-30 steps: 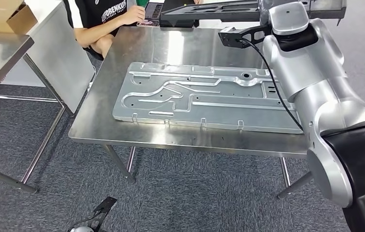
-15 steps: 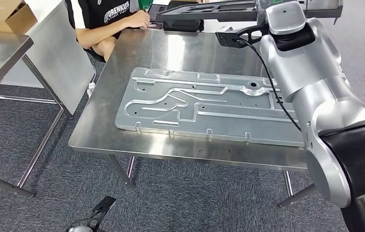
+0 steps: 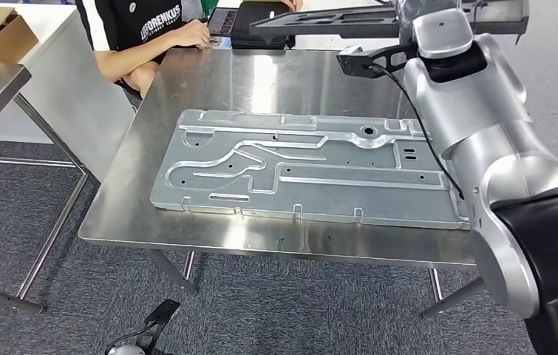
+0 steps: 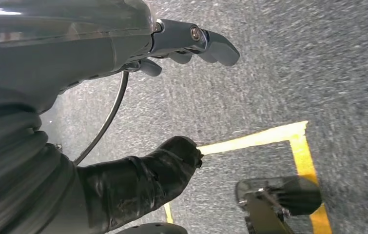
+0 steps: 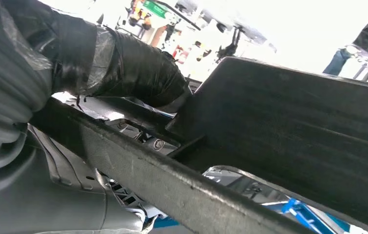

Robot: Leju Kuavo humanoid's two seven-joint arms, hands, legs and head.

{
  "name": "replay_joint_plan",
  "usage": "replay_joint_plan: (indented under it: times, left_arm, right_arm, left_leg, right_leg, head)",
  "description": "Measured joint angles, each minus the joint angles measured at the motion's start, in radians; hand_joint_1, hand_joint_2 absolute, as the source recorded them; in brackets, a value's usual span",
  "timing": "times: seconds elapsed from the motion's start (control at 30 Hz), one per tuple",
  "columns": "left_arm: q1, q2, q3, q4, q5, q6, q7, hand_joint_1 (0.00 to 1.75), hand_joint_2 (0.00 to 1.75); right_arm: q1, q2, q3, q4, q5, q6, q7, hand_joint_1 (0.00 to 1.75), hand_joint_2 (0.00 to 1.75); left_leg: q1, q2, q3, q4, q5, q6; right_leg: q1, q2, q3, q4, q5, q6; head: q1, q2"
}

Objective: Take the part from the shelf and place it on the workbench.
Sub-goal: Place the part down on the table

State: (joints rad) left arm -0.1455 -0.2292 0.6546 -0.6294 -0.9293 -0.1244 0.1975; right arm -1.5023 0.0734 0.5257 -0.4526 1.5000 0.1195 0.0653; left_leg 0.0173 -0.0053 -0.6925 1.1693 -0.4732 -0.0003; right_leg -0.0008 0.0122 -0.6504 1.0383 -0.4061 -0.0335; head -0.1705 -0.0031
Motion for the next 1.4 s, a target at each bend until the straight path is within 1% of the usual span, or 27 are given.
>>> replay_joint_plan:
  times: [0.03,0.1,0.17,0.23,0.3,0.37,0.4,0.43,0.47,0.53,0.57,0.6,0.7,0.77,0.8,0.87,0.9,0.93,0.97,1.03,1.07,1.1,1.13,1.23,1.3,1.37,1.4]
  left_arm:
    - [-0.002,0.000,0.000,0.000,0.002,0.002,0.000,0.00,1.75]
    - [-0.006,-0.002,0.000,0.000,0.011,0.004,-0.002,0.00,1.75]
    - [-0.010,-0.005,0.000,0.000,0.020,0.006,-0.004,0.00,1.75]
    - [-0.012,-0.007,0.000,0.000,0.026,0.007,-0.006,0.00,1.75]
    - [-0.017,-0.010,0.000,0.000,0.030,0.008,-0.007,0.00,1.75]
    - [-0.019,-0.012,0.000,0.000,0.036,0.008,-0.008,0.00,1.75]
    - [-0.020,-0.014,0.000,0.000,0.039,0.008,-0.008,0.00,1.75]
    - [-0.020,-0.015,0.000,0.000,0.041,0.008,-0.008,0.00,1.75]
    - [-0.020,-0.015,0.000,0.000,0.043,0.009,-0.008,0.00,1.75]
    - [-0.021,-0.016,0.000,0.000,0.046,0.010,-0.008,0.00,1.75]
    - [-0.021,-0.016,0.000,0.000,0.048,0.011,-0.008,0.00,1.75]
    - [-0.023,-0.016,0.000,0.001,0.049,0.012,-0.008,0.00,1.75]
    - [-0.032,-0.016,0.000,0.005,0.051,0.017,-0.009,0.00,1.75]
    - [-0.038,-0.016,0.000,0.008,0.051,0.021,-0.012,0.00,1.75]
    - [-0.042,-0.015,0.000,0.010,0.051,0.023,-0.013,0.00,1.75]
    - [-0.046,-0.015,0.000,0.015,0.052,0.025,-0.014,0.00,1.75]
    - [-0.047,-0.015,0.000,0.018,0.052,0.027,-0.015,0.00,1.75]
    - [-0.047,-0.014,0.000,0.020,0.052,0.028,-0.016,0.00,1.75]
    - [-0.047,-0.014,0.000,0.022,0.052,0.030,-0.016,0.00,1.75]
    - [-0.048,-0.013,0.000,0.024,0.053,0.033,-0.018,0.00,1.75]
    - [-0.049,-0.012,0.000,0.025,0.054,0.034,-0.018,0.00,1.75]
    - [-0.050,-0.012,0.000,0.027,0.055,0.035,-0.019,0.00,1.75]
    - [-0.051,-0.012,0.000,0.028,0.056,0.035,-0.020,0.00,1.75]
    - [-0.052,-0.010,0.000,0.031,0.057,0.038,-0.021,0.00,1.75]
    - [-0.054,-0.010,0.000,0.032,0.056,0.039,-0.024,0.00,1.75]
    - [-0.055,-0.010,0.000,0.034,0.054,0.036,-0.031,0.00,1.75]
    - [-0.056,-0.009,0.000,0.036,0.052,0.033,-0.037,0.00,1.75]
  right_arm:
    - [0.008,0.000,0.000,0.001,0.000,-0.008,-0.004,1.75,1.75]
    - [0.026,0.000,0.000,0.006,0.000,-0.024,-0.016,1.75,1.75]
    - [0.048,0.005,0.000,0.012,-0.001,-0.032,-0.033,1.75,1.75]
    - [0.069,0.012,0.000,0.016,-0.001,-0.036,-0.046,1.75,1.75]
    - [0.085,0.019,0.000,0.021,-0.002,-0.040,-0.053,1.75,1.75]
    - [0.101,0.026,0.000,0.026,-0.002,-0.044,-0.060,1.75,1.75]
    - [0.112,0.029,0.000,0.028,-0.002,-0.046,-0.065,1.75,1.75]
    - [0.123,0.033,0.000,0.031,-0.002,-0.047,-0.068,1.75,1.75]
    - [0.134,0.038,0.000,0.033,-0.002,-0.048,-0.071,1.75,1.75]
    - [0.147,0.047,-0.001,0.035,-0.002,-0.051,-0.071,1.75,1.75]
    - [0.152,0.055,-0.001,0.036,-0.002,-0.053,-0.071,1.75,1.75]
    - [0.157,0.063,-0.002,0.037,-0.002,-0.057,-0.072,1.75,1.75]
    - [0.185,0.087,-0.003,0.039,-0.002,-0.065,-0.072,1.75,1.75]
    - [0.202,0.107,-0.004,0.039,-0.001,-0.070,-0.072,1.75,1.75]
    - [0.210,0.118,-0.004,0.039,-0.001,-0.073,-0.073,1.75,1.75]
    - [0.225,0.135,-0.004,0.041,-0.001,-0.078,-0.075,1.75,1.75]
    - [0.233,0.141,-0.004,0.042,-0.001,-0.079,-0.076,1.75,1.75]
    - [0.241,0.146,-0.004,0.044,-0.001,-0.079,-0.076,1.75,1.75]
    - [0.248,0.150,-0.004,0.045,-0.001,-0.079,-0.076,1.75,1.75]
    - [0.257,0.157,-0.004,0.047,-0.001,-0.079,-0.076,1.75,1.75]
    - [0.260,0.160,-0.004,0.047,-0.001,-0.080,-0.076,1.75,1.75]
    - [0.262,0.163,-0.005,0.047,-0.001,-0.081,-0.077,1.75,1.75]
    - [0.267,0.166,-0.006,0.047,-0.001,-0.083,-0.079,1.75,1.75]
    - [0.285,0.169,-0.011,0.047,-0.001,-0.086,-0.085,1.75,1.75]
    - [0.294,0.171,-0.018,0.048,-0.001,-0.089,-0.086,0.87,0.87]
    - [0.306,0.172,-0.025,0.050,-0.001,-0.092,-0.087,0.00,0.00]
    - [0.316,0.172,-0.028,0.052,-0.001,-0.094,-0.087,0.00,0.00]
  left_leg:
    - [-0.004,0.000,0.023,-0.063,0.029,0.007]
    - [-0.013,0.000,0.053,-0.139,0.054,0.018]
    - [-0.016,-0.002,0.061,-0.152,0.056,0.023]
    - [-0.011,0.000,0.071,-0.166,0.068,0.029]
    - [-0.007,0.003,0.079,-0.176,0.073,0.034]
    - [-0.006,0.003,0.079,-0.175,0.072,0.037]
    - [-0.006,0.002,0.080,-0.173,0.070,0.037]
    - [-0.005,0.001,0.080,-0.171,0.068,0.037]
    - [-0.004,-0.001,0.080,-0.167,0.065,0.035]
    - [-0.005,-0.003,0.078,-0.156,0.056,0.028]
    - [-0.006,-0.003,0.076,-0.150,0.051,0.023]
    - [-0.007,-0.003,0.074,-0.146,0.048,0.017]
    - [-0.005,-0.002,0.072,-0.144,0.043,0.002]
    - [-0.003,-0.001,0.057,-0.110,0.017,-0.008]
    - [-0.002,0.000,0.034,-0.061,-0.010,-0.013]
    - [-0.001,0.000,-0.031,0.071,-0.066,-0.019]
    - [0.000,0.000,-0.058,0.121,-0.078,-0.021]
    - [0.000,0.000,-0.069,0.135,-0.071,-0.022]
    - [0.001,0.000,-0.060,0.110,-0.046,-0.022]
    - [0.004,0.002,-0.002,-0.020,0.023,-0.021]
    - [0.003,0.001,0.026,-0.080,0.044,-0.019]
    - [0.002,0.001,0.044,-0.118,0.053,-0.016]
    - [-0.001,0.000,0.050,-0.130,0.051,-0.013]
    - [0.000,-0.002,0.055,-0.137,0.054,0.003]
    - [0.002,-0.002,0.059,-0.143,0.057,0.016]
    - [0.000,-0.002,0.059,-0.143,0.056,0.023]
    - [-0.001,-0.003,0.060,-0.143,0.055,0.024]
  right_leg:
    - [0.002,0.000,0.004,0.000,-0.002,0.002]
    - [0.001,0.000,0.005,-0.002,-0.004,0.009]
    - [-0.001,0.001,0.006,-0.006,-0.003,0.021]
    - [-0.001,0.000,0.002,0.008,-0.017,0.031]
    - [-0.003,-0.002,-0.035,0.089,-0.064,0.040]
    - [-0.008,-0.003,-0.098,0.219,-0.117,0.048]
    - [-0.011,-0.004,-0.120,0.260,-0.124,0.051]
    - [-0.014,-0.005,-0.125,0.264,-0.113,0.054]
    - [-0.017,-0.006,-0.110,0.228,-0.084,0.055]
    - [-0.021,-0.009,-0.046,0.096,-0.024,0.053]
    - [-0.019,-0.008,-0.021,0.045,-0.008,0.050]
    - [-0.017,-0.008,-0.007,0.016,-0.004,0.046]
    - [-0.013,-0.006,-0.003,0.005,-0.006,0.030]
    - [-0.016,-0.005,0.001,-0.002,-0.003,0.017]
    - [-0.017,-0.005,0.002,-0.005,-0.002,0.012]
    - [-0.016,-0.005,0.003,-0.005,-0.003,0.007]
    - [-0.015,-0.006,0.003,-0.004,-0.005,0.006]
    - [-0.014,-0.006,0.004,-0.004,-0.006,0.006]
    - [-0.014,-0.006,0.006,-0.003,-0.008,0.006]
    - [-0.015,-0.006,0.007,0.003,-0.013,0.011]
    - [-0.013,-0.005,0.006,0.007,-0.016,0.014]
    - [-0.012,-0.004,0.004,0.009,-0.018,0.019]
    - [-0.010,-0.003,0.004,0.009,-0.018,0.023]
    - [-0.010,-0.005,0.002,0.014,-0.026,0.037]
    - [-0.012,-0.007,-0.026,0.077,-0.066,0.045]
    - [-0.012,-0.008,-0.086,0.205,-0.123,0.048]
    - [-0.012,-0.008,-0.115,0.261,-0.139,0.048]
  head:
    - [0.000,0.000]
    - [0.000,0.000]
    - [0.000,0.000]
    - [0.000,0.000]
    - [0.000,0.000]
    - [0.000,0.000]
    - [0.000,0.000]
    - [0.000,0.000]
    - [0.000,0.000]
    - [0.000,0.000]
    - [0.000,0.000]
    - [0.000,0.000]
    - [0.000,0.000]
    - [0.000,0.000]
    - [0.000,0.000]
    - [0.000,0.000]
    - [0.000,0.000]
    - [0.000,0.000]
    - [0.000,0.000]
    - [0.000,0.000]
    - [0.000,0.000]
    - [0.000,0.000]
    - [0.000,0.000]
    - [0.001,0.000]
    - [0.001,0.000]
    - [0.001,0.000]
    - [0.001,0.000]
